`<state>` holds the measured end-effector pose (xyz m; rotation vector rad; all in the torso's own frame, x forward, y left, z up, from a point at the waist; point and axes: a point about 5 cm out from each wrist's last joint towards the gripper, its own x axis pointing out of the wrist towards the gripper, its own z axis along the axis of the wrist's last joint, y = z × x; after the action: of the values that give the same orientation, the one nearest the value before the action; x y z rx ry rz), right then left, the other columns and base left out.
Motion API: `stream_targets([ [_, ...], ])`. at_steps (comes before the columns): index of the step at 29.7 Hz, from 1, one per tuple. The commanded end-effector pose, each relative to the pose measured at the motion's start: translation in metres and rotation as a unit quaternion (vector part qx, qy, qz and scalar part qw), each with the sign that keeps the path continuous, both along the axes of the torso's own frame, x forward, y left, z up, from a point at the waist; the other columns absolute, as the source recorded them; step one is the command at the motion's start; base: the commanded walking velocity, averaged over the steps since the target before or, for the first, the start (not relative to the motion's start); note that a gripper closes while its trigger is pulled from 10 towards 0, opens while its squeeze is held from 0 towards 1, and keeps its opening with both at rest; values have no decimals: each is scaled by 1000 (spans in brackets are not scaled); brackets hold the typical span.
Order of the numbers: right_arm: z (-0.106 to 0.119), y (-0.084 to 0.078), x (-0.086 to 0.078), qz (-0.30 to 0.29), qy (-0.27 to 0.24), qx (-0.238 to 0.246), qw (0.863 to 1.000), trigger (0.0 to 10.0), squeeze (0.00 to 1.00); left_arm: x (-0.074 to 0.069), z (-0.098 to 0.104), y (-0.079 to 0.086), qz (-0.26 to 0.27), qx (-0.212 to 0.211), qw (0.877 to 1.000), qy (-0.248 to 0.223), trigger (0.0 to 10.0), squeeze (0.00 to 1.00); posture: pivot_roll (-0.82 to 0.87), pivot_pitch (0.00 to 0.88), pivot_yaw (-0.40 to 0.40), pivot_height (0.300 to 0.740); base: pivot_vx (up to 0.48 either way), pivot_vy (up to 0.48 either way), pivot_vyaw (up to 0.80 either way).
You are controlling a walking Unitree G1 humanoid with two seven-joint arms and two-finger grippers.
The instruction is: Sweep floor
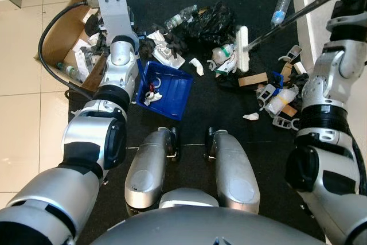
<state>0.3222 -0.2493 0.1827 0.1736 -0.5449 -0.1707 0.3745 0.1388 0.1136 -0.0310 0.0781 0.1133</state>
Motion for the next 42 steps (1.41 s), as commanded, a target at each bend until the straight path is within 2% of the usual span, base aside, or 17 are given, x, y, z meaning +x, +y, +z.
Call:
stream_targets([
  [1,-6,11,-2,21,12,2,1000,10000,0,-2,-2,12,6,-15,1000,2,10000,0,55,148,118,740,0,0,0],
  [2,-6,11,-2,21,12,2,1000,10000,0,-2,-2,12,6,-15,1000,2,10000,0,55,148,118,740,0,0,0],
  [3,-12,18,-3,31,32,-12,999,10000,0,-2,7,23,14,-25,999,-14,10000,0,57,123,111,740,0,0,0],
  [5,-15,22,-3,36,49,-33,998,10000,0,-2,16,35,23,-37,999,-30,10000,0,58,113,105,740,0,0,0],
  [6,-15,22,-3,36,49,-33,998,10000,0,-2,16,35,23,-37,999,-30,10000,0,58,113,105,740,0,0,0],
  [9,-12,17,2,30,79,-42,996,10000,0,-3,34,50,28,-57,996,-55,10000,0,59,90,90,740,0,0,0],
  [10,-12,17,2,30,79,-42,996,10000,0,-3,34,50,28,-57,996,-55,10000,0,59,90,90,740,0,0,0],
  [12,-1,8,8,14,88,-60,994,10000,0,-8,49,64,32,-52,995,-77,10000,0,62,72,72,740,0,0,0],
  [14,2,6,9,12,87,-62,994,10000,0,-9,53,67,31,-49,995,-83,10000,0,65,70,68,740,0,0,0],
  [20,13,1,11,-7,79,-74,994,10000,0,-13,57,69,18,-55,995,-79,10000,0,72,61,62,740,0,0,0],
  [25,16,7,17,5,81,-71,994,10000,0,-12,67,63,11,-78,994,-74,10000,0,78,53,64,740,0,0,0],
  [30,15,11,19,-1,79,-59,995,10000,0,-9,75,58,8,-82,994,-78,10000,0,77,47,67,740,0,0,0],
  [37,25,14,15,-8,30,-61,998,10000,0,-9,92,56,8,-68,992,-110,10000,0,77,40,69,740,0,0,0],
  [39,31,12,13,-20,10,-65,998,10000,0,-9,103,57,9,-62,989,-135,10000,0,76,33,70,740,0,0,0],
  [42,34,11,14,-24,10,-73,997,10000,0,-8,107,57,8,-61,988,-139,10000,0,77,30,71,740,0,0,0],
])
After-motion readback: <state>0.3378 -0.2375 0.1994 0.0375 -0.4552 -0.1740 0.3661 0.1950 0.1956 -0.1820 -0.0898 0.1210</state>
